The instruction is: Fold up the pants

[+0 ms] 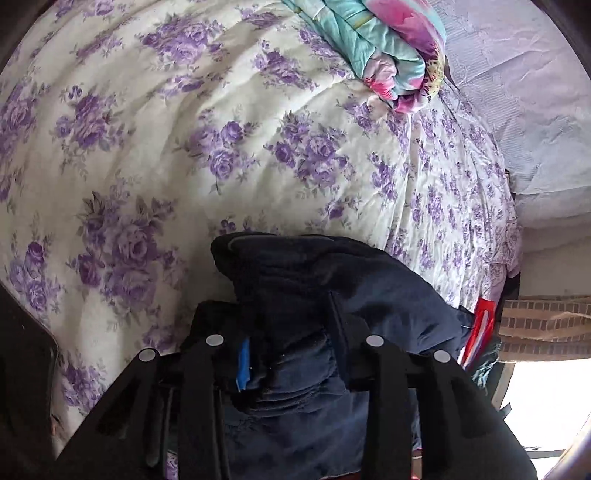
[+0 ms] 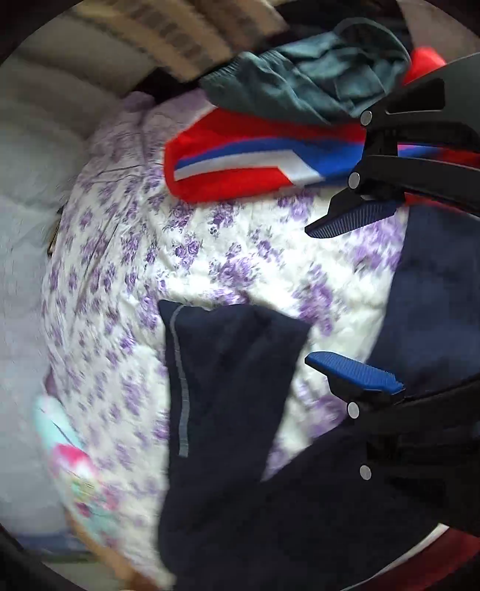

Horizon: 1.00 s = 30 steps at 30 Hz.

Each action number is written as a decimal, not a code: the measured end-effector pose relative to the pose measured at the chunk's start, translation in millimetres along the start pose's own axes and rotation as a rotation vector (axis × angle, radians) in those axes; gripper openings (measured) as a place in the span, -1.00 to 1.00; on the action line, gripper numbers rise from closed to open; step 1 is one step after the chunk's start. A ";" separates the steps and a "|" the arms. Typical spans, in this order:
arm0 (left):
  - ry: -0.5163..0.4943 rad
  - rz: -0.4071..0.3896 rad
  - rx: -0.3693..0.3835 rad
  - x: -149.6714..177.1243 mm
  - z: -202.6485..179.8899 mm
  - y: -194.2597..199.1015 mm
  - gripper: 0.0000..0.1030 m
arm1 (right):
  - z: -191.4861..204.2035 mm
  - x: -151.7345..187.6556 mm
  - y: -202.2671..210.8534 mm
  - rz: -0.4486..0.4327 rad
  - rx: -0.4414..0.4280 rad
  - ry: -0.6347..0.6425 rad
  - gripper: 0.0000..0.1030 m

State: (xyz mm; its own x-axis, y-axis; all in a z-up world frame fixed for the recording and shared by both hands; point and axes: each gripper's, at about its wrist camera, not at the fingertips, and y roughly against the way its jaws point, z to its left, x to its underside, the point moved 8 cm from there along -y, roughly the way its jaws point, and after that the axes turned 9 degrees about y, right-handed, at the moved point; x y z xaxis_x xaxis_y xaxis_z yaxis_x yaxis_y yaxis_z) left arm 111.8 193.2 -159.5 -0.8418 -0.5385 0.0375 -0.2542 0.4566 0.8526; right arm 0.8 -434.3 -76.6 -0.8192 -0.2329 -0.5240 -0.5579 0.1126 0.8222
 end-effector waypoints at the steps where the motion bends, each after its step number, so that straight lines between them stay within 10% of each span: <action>1: -0.008 -0.012 -0.016 -3.1 -5.1 -0.9 -0.34 | -2.5 -12.3 -9.0 -0.014 -0.044 -0.074 0.26; 10: -0.025 -0.057 -0.034 -24.2 -26.6 -1.5 -0.34 | -0.7 -89.3 -146.3 0.097 -0.181 -0.294 0.40; 14: -0.054 -0.098 -0.001 -21.0 -31.8 8.2 -0.37 | 22.0 -103.5 -123.8 0.006 -0.225 -0.263 -0.76; 18: -0.199 -0.193 0.069 -6.8 -57.8 42.5 -0.38 | 3.7 -118.8 -17.2 -0.230 -0.109 -0.218 -0.82; 19: -0.235 -0.208 0.070 -4.3 -64.5 46.4 -0.38 | -8.8 -120.5 -2.5 -0.253 -0.059 -0.218 -0.79; 22: -0.362 -0.287 -0.016 -5.7 -84.3 45.1 -0.38 | -41.2 -108.9 -7.5 -0.164 0.066 -0.180 0.50; 26: -0.454 -0.193 -0.265 -4.6 -60.0 6.0 0.21 | -64.7 -55.5 -29.2 -0.023 0.092 -0.243 0.51; 30: -0.240 -0.200 -0.198 -34.9 -26.6 4.9 0.21 | -65.1 -32.6 -36.7 -0.020 0.070 -0.329 0.52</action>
State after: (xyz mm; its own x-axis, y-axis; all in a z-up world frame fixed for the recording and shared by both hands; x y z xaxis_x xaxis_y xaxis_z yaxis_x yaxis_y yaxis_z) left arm 152.6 195.4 -142.8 -0.8788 -0.4106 -0.2433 -0.3474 0.2006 0.9160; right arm 56.6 -493.8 -75.3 -0.8005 0.0868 -0.5930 -0.5729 0.1797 0.7997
